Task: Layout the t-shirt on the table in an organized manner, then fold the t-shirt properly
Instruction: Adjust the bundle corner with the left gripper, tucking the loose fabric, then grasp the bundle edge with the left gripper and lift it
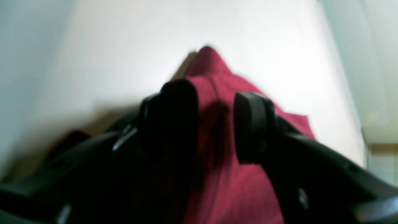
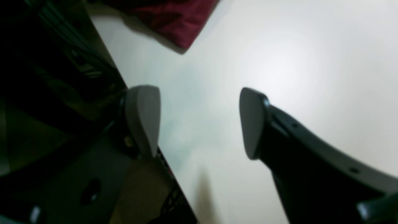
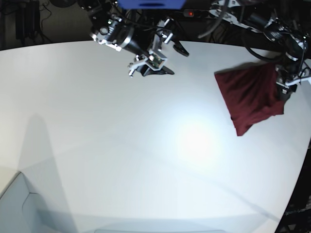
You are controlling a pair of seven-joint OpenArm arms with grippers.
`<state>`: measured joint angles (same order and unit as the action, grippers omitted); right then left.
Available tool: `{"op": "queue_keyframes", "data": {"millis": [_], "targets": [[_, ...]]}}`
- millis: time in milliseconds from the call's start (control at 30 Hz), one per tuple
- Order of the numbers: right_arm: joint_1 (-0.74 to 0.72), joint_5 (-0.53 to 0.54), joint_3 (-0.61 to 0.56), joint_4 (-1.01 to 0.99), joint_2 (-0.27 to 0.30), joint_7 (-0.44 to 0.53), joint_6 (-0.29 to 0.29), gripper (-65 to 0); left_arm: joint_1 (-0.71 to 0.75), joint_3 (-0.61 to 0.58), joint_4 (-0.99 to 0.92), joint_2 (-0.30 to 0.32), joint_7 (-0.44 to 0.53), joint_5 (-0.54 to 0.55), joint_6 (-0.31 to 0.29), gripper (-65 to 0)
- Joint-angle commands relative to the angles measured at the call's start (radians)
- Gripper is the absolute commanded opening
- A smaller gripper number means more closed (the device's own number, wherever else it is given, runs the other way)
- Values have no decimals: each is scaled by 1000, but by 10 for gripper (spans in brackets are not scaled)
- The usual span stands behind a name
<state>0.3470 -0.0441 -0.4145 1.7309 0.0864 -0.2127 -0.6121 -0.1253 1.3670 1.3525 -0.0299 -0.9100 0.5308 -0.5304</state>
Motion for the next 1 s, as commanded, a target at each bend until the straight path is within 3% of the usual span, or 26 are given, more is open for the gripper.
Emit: {"op": "queue_keyframes", "data": {"millis": [0, 133, 333, 567, 767, 967], "targets": [[-1, 22, -1, 24, -1, 29, -2, -254, -10, -2, 9, 17, 15, 22, -12, -320], [-6, 22, 1, 21, -1, 29, -2, -254, -20, -30, 5, 17, 15, 25, -12, -363], [-10, 22, 2, 19, -1, 29, -2, -254, -24, -65, 12, 18, 15, 33, -6, -650], [-13, 20, 2, 19, 0, 29, -2, -254, -50, -65, 35, 40, 2, 39, -6, -647], [-27, 20, -1, 17, 0, 29, -2, -254, -57, -113, 112, 54, 9, 110, -4, -647], [-33, 20, 1, 17, 0, 29, -2, -254, -115, -142, 28, 109, 15, 105, -4, -647]]}}
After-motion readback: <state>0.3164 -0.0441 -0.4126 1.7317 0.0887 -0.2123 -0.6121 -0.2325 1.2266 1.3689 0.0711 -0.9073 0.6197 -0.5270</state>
